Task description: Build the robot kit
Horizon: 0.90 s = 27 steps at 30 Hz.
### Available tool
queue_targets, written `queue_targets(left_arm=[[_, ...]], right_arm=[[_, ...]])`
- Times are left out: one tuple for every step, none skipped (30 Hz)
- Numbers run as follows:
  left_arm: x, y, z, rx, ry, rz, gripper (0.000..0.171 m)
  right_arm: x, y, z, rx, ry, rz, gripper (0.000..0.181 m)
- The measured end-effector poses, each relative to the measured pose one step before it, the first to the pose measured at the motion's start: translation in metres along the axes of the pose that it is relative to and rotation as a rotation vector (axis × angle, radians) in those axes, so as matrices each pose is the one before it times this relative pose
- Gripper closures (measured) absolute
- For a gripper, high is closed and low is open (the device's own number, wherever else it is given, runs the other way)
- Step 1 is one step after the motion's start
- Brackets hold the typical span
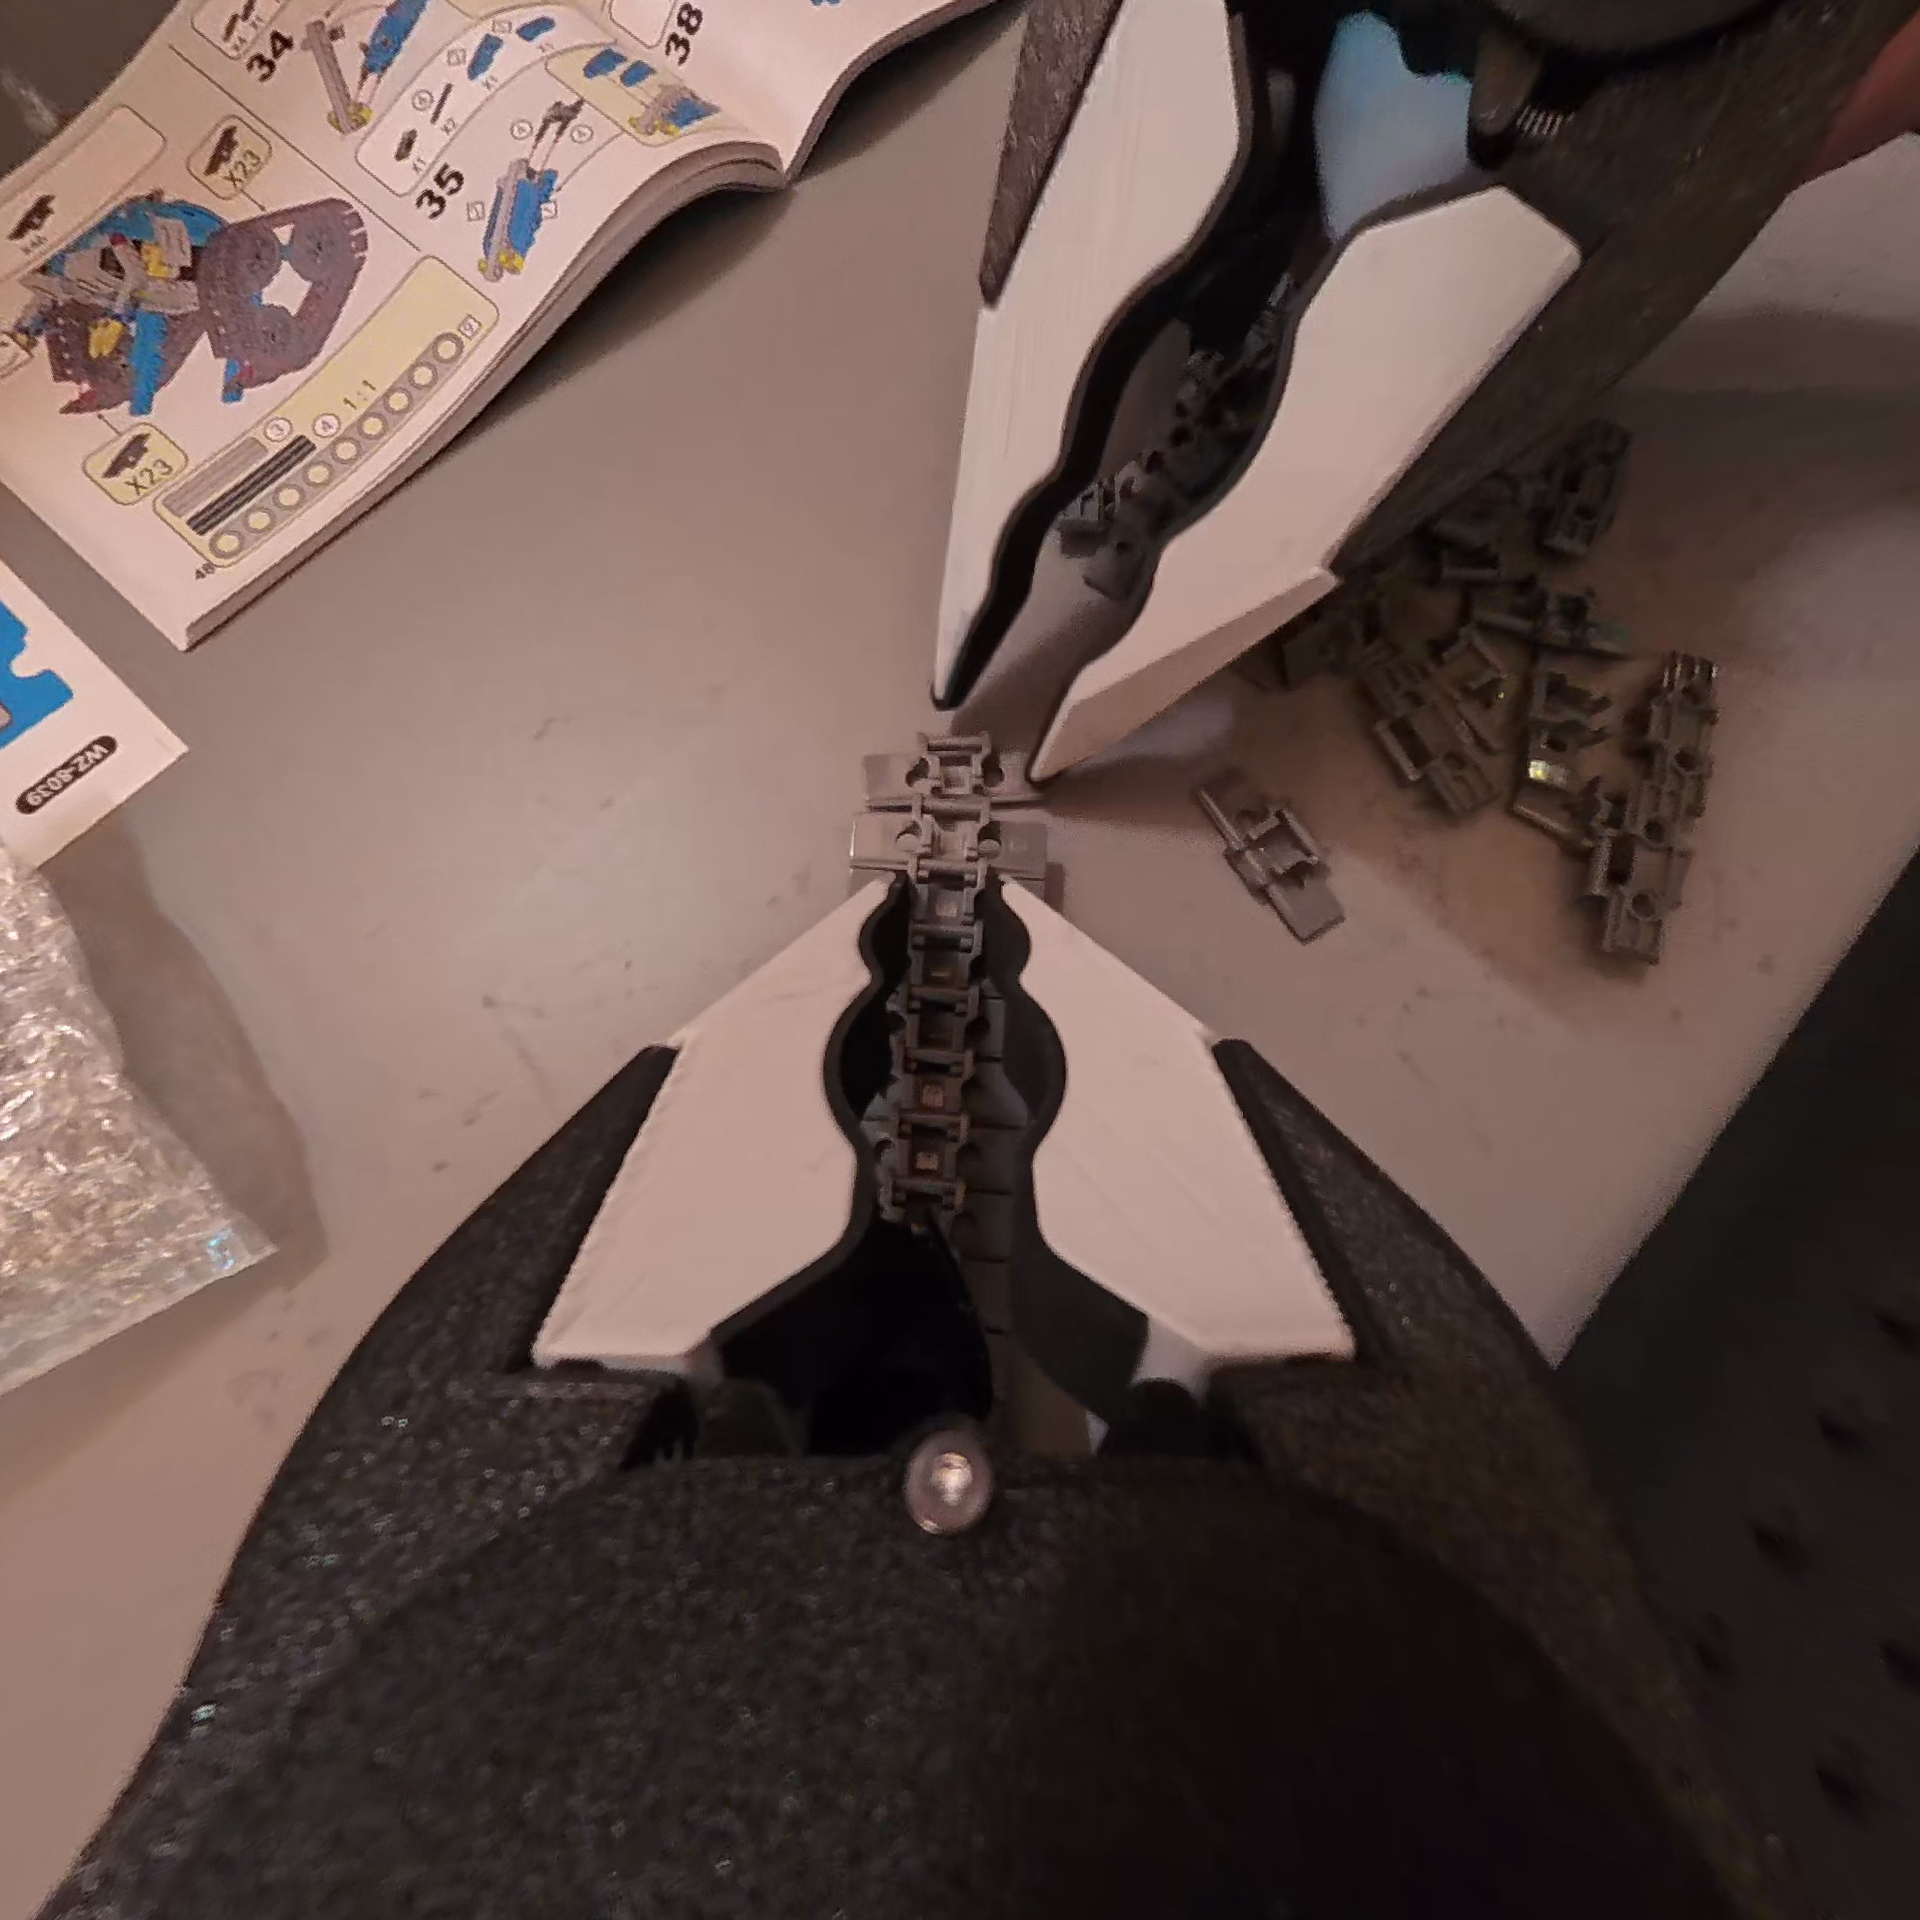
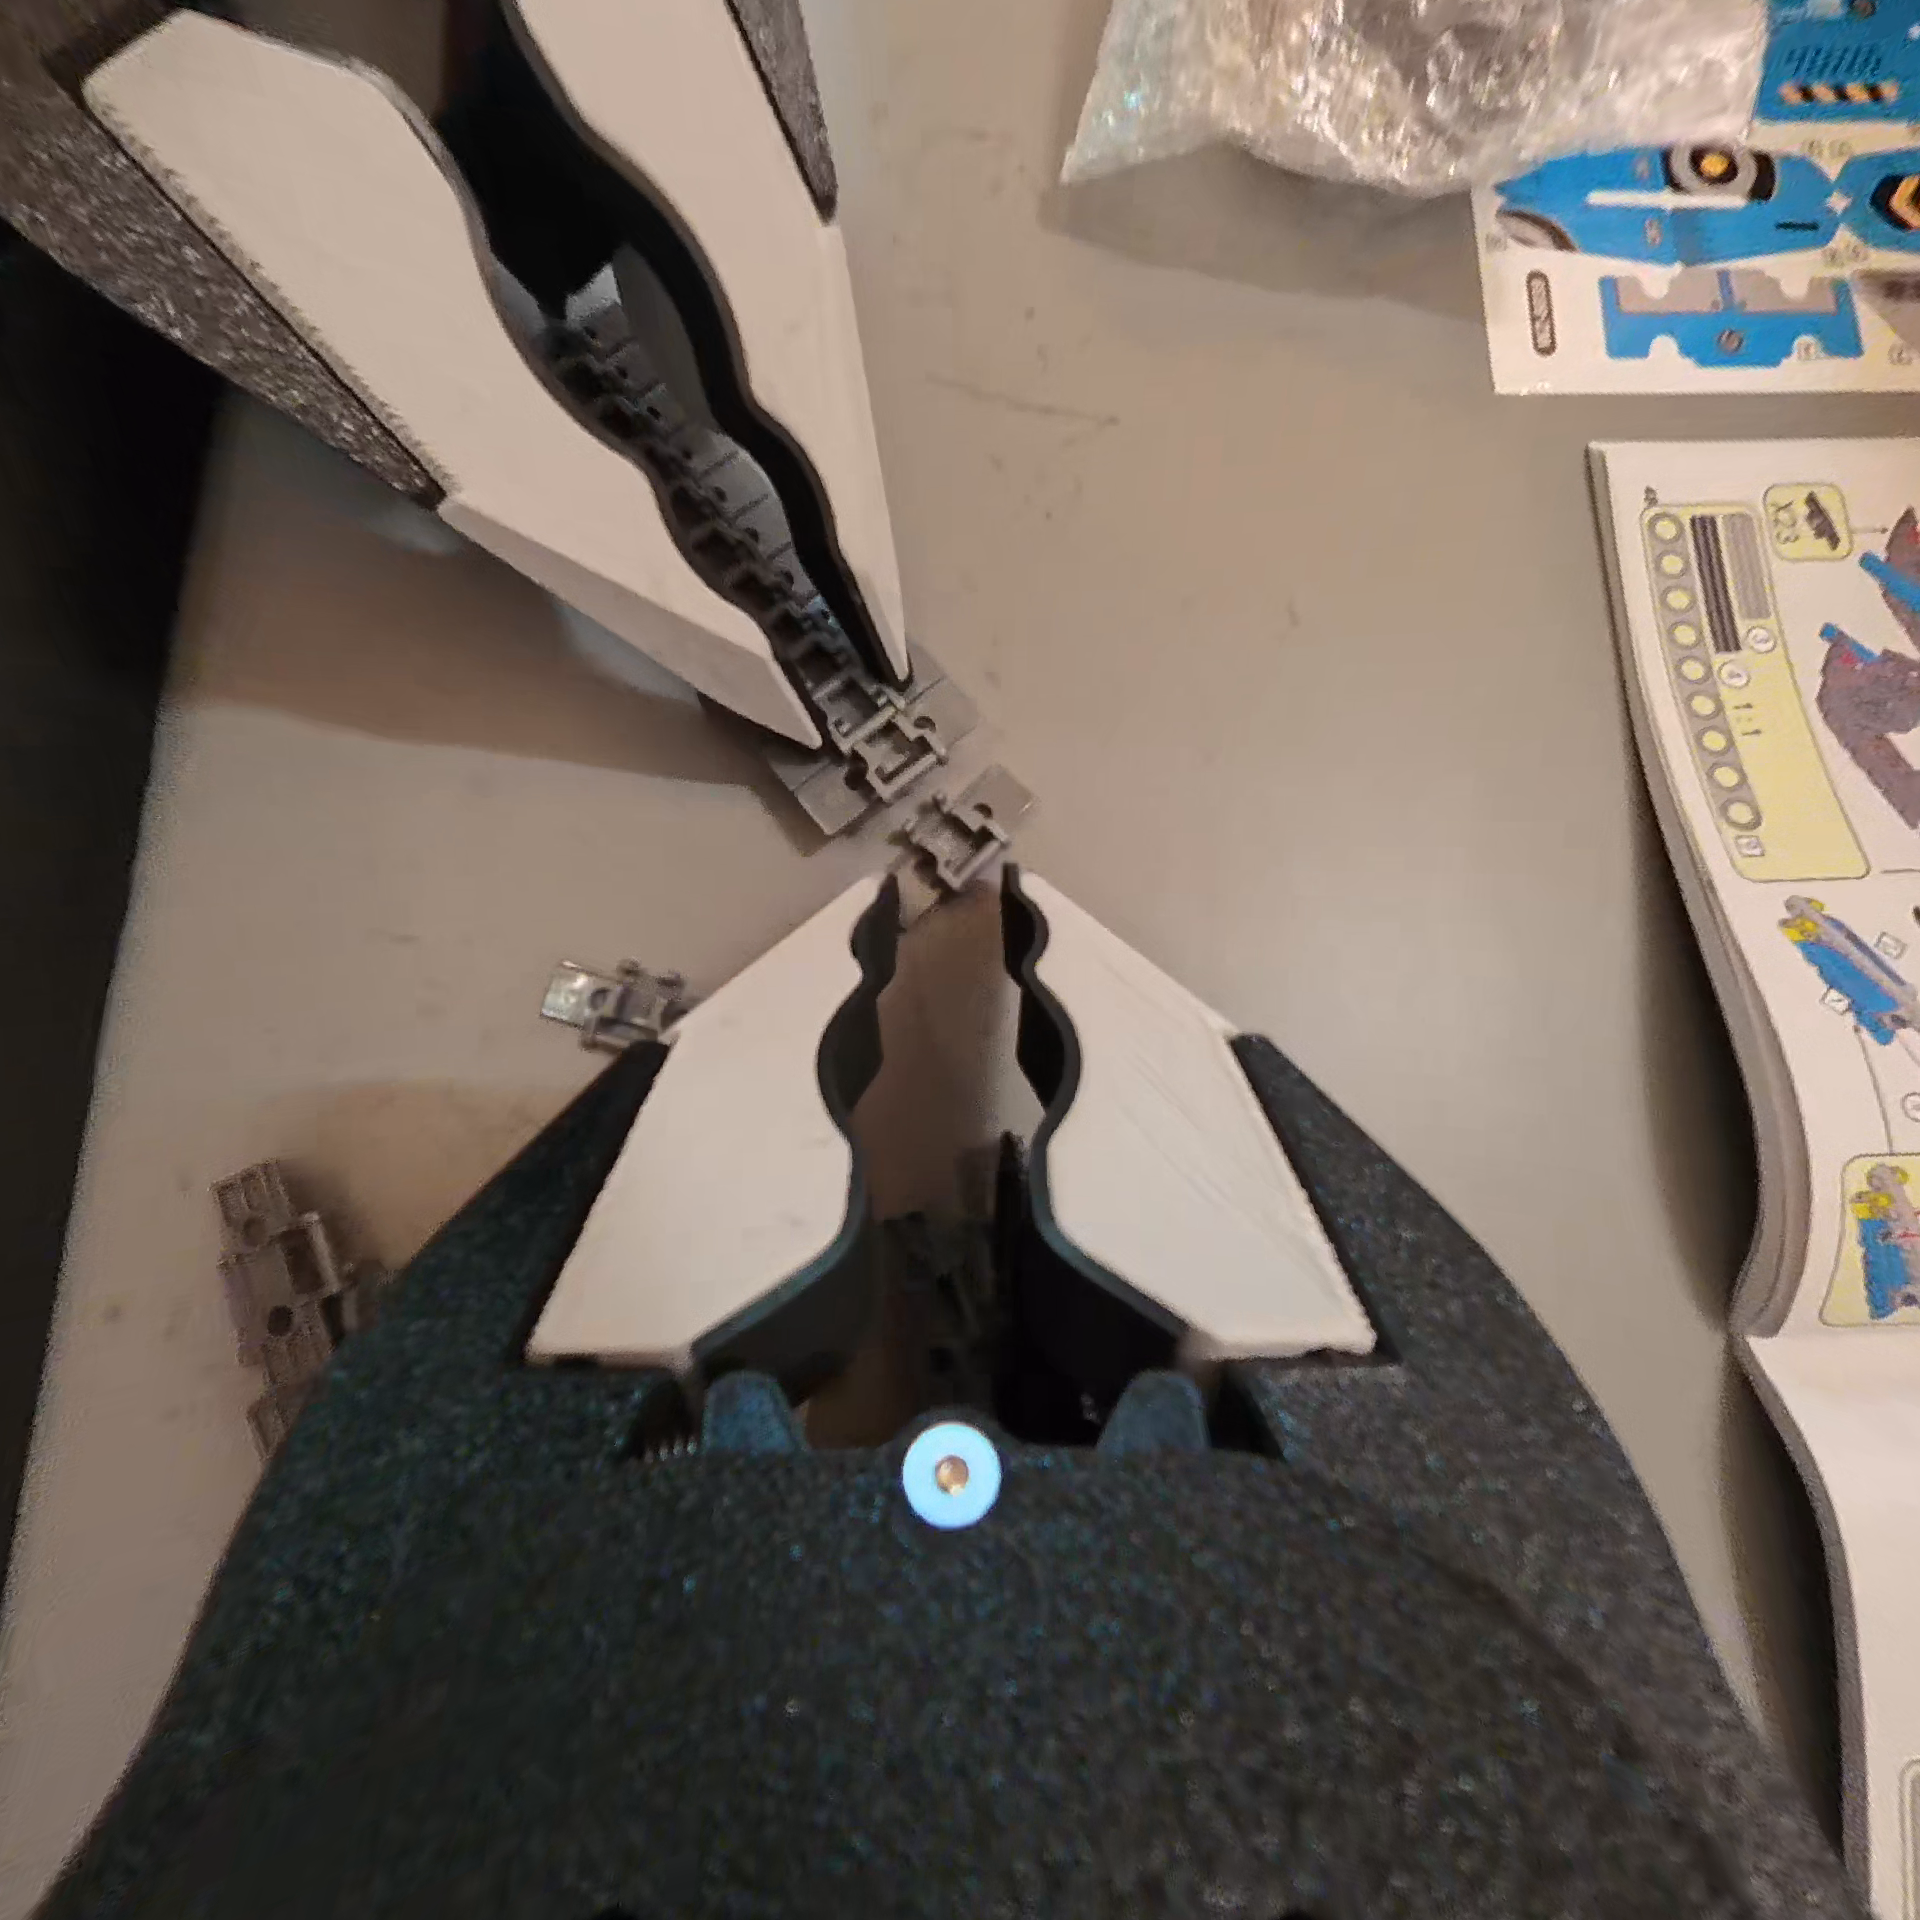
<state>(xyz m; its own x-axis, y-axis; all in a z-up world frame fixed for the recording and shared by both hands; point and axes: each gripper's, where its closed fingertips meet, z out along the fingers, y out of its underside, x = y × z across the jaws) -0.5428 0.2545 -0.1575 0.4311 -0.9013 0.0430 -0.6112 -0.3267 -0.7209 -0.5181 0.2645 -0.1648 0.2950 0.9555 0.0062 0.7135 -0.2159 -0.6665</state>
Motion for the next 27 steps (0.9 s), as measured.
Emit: queue_targets(left_arm=[[-0.00059,-0.00013,0.00141,-0.00214,-0.0004,-0.0022,0.158],[0.00028,0.00019,0.00125,-0.00442,0.0046,-0.0013,0.158],[0.00042,0.00072,0.00132,-0.00667,0.0031,-0.0002,0.158],[0.0002,0.00169,0.00133,-0.0107,0.0012,0.0013,0.158],[0.00014,0.00104,0.00107,-0.00542,-0.0015,0.0027,0.158],[0.00058,0.00006,0.00026,0.00232,-0.001,0.0024,0.158],[0.00092,-0.00077,-0.0004,0.00553,0.0002,0.0013,0.158],[0.00096,-0.00129,-0.00099,0.00729,-0.0011,0.0012,0.158],[0.00049,-0.00163,-0.00142,0.00796,-0.0035,0.0021,0.158],[0.00068,-0.00122,-0.00141,0.00569,-0.0011,0.0028,0.158],[0.00054,-0.00097,-0.00125,0.00351,0.001,0.001,0.158],[-0.00018,-0.00116,-0.00109,0.00553,-0.0029,-0.0016,0.158],[-0.00034,-0.00134,-0.00103,0.00699,-0.0037,-0.003,0.158],[0.00004,-0.00046,-0.00085,0.00217,-0.001,-0.0032,0.158],[-0.00054,0.00076,-0.0011,-0.002,-0.0055,-0.0023,0.158],[-0.00022,0.0017,-0.00125,-0.00348,-0.0037,-0.0041,0.158],[0.00068,0.00133,-0.00095,0.00095,0.0042,-0.009,0.158],[0.0013,-0.00022,-0.00039,0.0091,0.007,-0.0105,0.158],[0.0014,-0.00107,0.00038,0.00934,0.0063,-0.0067,0.158],[0.00057,-0.00087,0.00076,0.00326,-0.0001,0.0012,0.158],[-0.00048,-0.00171,0.00081,0.00398,-0.0106,0.0105,0.158],[0.00034,-0.0018,0.00066,0.00175,-0.0057,0.0137,0.158],[0.00101,-0.00072,0.00094,-0.00578,0.0013,0.0106,0.158],[0.00047,0.00003,0.00107,-0.00888,-0.0005,0.0096,0.158],[-0.00031,0.00049,0.00103,-0.00791,-0.0054,0.0122,0.158],[-0.00037,0.00078,0.00098,-0.00806,-0.0055,0.0127,0.158],[0.00023,0.00092,0.00117,-0.00898,0.0005,0.0111,0.158]], right_arm=[[-0.00163,0.00241,0.00102,-0.0069,-0.012,0.0054,0.162],[-0.00245,-0.00045,0.00041,0.0063,-0.0165,0.0109,0.163],[-0.00234,-0.00063,0.00031,0.0038,-0.0136,0.0119,0.162],[-0.00061,0.00049,0.00038,-0.0028,-0.0024,0.0043,0.161],[-0.00051,0.00019,-0.00016,-0.002,-0.0002,-0.0007,0.161],[-0.00072,-0.00075,-0.00061,0.0019,-0.002,-0.0011,0.161],[0.00018,-0.0011,-0.00092,0.0028,0.0016,-0.0009,0.161],[0.0012,-0.00074,-0.00091,0.001,0.0046,0.0012,0.162],[0.00158,-0.00028,-0.00049,-0.0027,0.0042,0.0037,0.162],[0.00142,-0.00034,-0.00043,-0.0025,0.0035,0.0026,0.162],[0.00065,-0.00098,-0.0005,0.0021,0.0003,0.0039,0.162],[-0.0004,-0.00071,-0.00033,0.0021,-0.0046,0.0052,0.163],[-0.00024,0.00039,0.00024,-0.0042,-0.003,0.0057,0.163],[0.00084,0.00156,0.00059,-0.0101,0.0052,0.0048,0.163],[0.00144,0.00146,0.00057,-0.0081,0.0091,0.0022,0.163],[0.00019,0.00007,-0.00038,0.0009,0.002,0.0048,0.165],[-0.00007,0.0006,-0.00025,-0.0026,0.0016,0.0037,0.165],[-0.00074,0.00034,-0.0001,-0.0013,-0.0023,0.0052,0.165],[-0.00257,-0.0003,0.00004,0.0019,-0.0124,0.006,0.165],[-0.00411,-0.00051,0.00047,0.0041,-0.0247,0.0046,0.164],[-0.00311,-0.00104,0.00069,0.003,-0.015,0.0031,0.163],[0.00007,0.00018,0.00001,-0.0046,0.0027,-0.0028,0.162],[0.0015,0.00072,-0.00099,-0.0074,0.0111,-0.0073,0.161],[0.00125,-0.0004,-0.00212,0.0017,0.0069,-0.0047,0.161],[0.0012,-0.00175,-0.00293,0.0124,0.0034,0.0037,0.161],[0.00029,-0.00227,-0.00293,0.0161,-0.0044,0.0098,0.161],[-0.00043,-0.00205,-0.00263,0.0156,-0.0086,0.01,0.161]])
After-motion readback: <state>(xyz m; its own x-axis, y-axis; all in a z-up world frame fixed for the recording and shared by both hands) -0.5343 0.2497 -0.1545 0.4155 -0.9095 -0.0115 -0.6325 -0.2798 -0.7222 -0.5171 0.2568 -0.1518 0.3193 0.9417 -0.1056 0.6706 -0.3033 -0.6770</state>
